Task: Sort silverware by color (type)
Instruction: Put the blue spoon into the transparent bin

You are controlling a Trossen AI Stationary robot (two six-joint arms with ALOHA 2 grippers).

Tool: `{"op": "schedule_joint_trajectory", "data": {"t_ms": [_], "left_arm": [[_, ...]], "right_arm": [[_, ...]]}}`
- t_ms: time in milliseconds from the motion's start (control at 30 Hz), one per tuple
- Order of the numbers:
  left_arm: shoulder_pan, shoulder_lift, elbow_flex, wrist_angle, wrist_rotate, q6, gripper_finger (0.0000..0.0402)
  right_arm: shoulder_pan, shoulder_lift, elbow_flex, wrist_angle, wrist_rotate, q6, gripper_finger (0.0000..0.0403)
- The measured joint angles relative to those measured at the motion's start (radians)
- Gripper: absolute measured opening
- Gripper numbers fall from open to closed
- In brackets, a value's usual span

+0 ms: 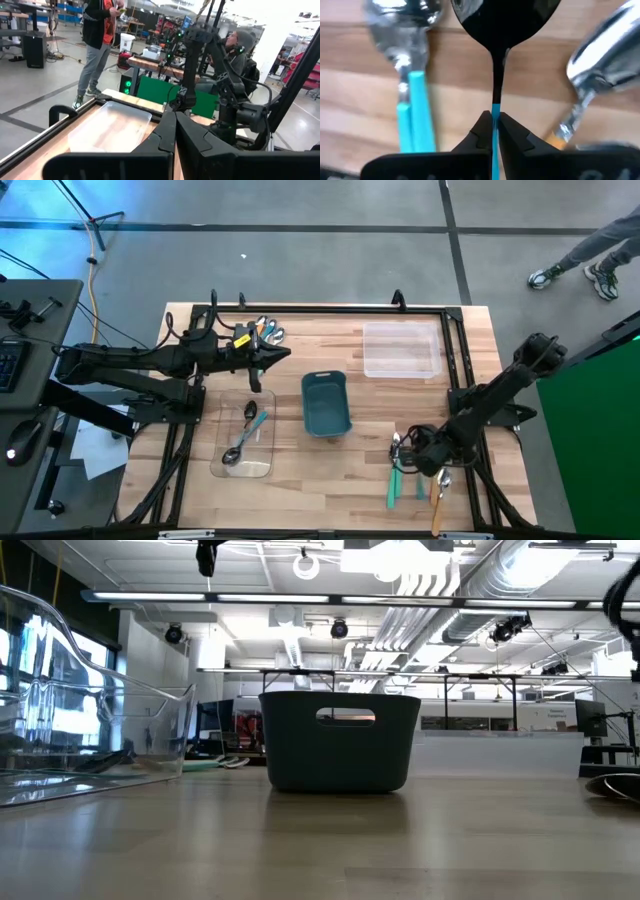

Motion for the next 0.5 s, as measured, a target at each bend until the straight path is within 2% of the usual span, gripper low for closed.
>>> {"op": "schedule_joint_trajectory", "data": {"t_ms": [133, 300, 400, 500], "left_arm": [[0.000, -0.007, 0.000, 0.032, 0.000, -0.001, 0.0001], [0.000, -0.020, 0.000, 0.043, 0.000, -0.002, 0.0001], [0.000, -0.027, 0.001, 0.050, 0.000, -0.004, 0.0001], [0.000, -0.031, 0.001, 0.048, 0.000, -0.023, 0.0001]], "right_arm": [[0.000, -0.101, 0.065, -0.164, 0.047, -0.043, 0.0001], [-0.015, -0.220, 0.175, -0.313, 0.227, -0.148, 0.0001], [-0.069, -0.255, 0.230, -0.334, 0.323, -0.280, 0.0001], [-0.158, -0.249, 0.262, -0.312, 0.365, -0.469, 0.0000]]}}
